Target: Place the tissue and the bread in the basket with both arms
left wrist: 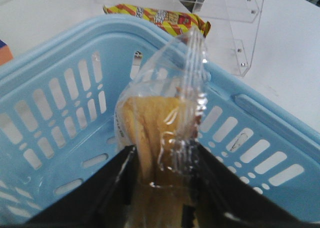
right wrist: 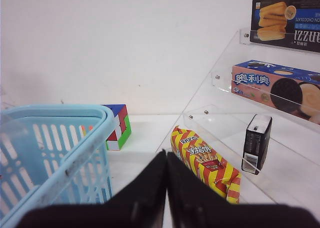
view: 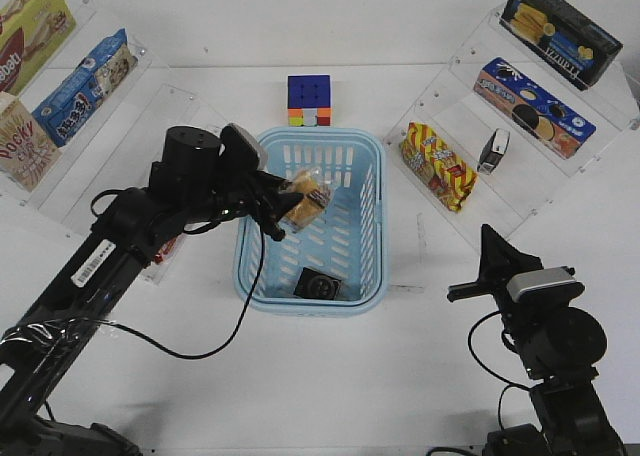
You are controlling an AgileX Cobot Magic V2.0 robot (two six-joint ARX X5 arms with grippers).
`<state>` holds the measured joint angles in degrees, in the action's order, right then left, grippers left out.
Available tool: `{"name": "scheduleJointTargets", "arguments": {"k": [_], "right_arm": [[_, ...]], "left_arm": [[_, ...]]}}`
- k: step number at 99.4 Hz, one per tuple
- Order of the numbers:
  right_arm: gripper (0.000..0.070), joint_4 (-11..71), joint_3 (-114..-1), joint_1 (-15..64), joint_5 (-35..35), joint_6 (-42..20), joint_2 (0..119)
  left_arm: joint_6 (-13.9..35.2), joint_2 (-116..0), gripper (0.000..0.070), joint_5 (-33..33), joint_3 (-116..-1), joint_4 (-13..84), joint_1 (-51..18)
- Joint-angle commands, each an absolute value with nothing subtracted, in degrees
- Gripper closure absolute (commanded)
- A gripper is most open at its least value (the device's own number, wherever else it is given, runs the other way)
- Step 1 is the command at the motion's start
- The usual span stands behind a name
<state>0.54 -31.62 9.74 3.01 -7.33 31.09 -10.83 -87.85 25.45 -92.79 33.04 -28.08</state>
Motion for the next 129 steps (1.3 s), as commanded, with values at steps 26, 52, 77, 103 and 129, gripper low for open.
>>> {"name": "scheduleJointTargets", "arguments": {"k": [26, 52, 77, 103, 129], "right_arm": [[0.0700, -0.4, -32.2, 9.9, 3.0, -7.7, 31.2], [0.0700, -0.4, -32.2, 9.9, 2.9, -7.7, 31.2], [0.0700, -0.4, -32.2, 9.9, 3.0, -7.7, 31.2], [0.0700, -0.4, -32.2, 9.9, 3.0, -7.7, 31.2], [0.0700, -0.4, -32.2, 9.9, 3.0, -7.7, 31.2]], "left_arm": [[-11.7, -88.7, 0.0363, 23.7, -95.0, 30.4, -30.0], [-11.0, -81.7, 0.0700, 6.5, -99.3, 33.1, -27.4], [-8.3, -72.9, 0.0700, 0.0, -98.7, 42.9, -23.9], [-3.4, -58.3, 0.0700, 0.0, -76.7, 30.5, -19.2], [2.8, -41.3, 0.0699, 0.0, -43.2, -0.8, -19.0]]}}
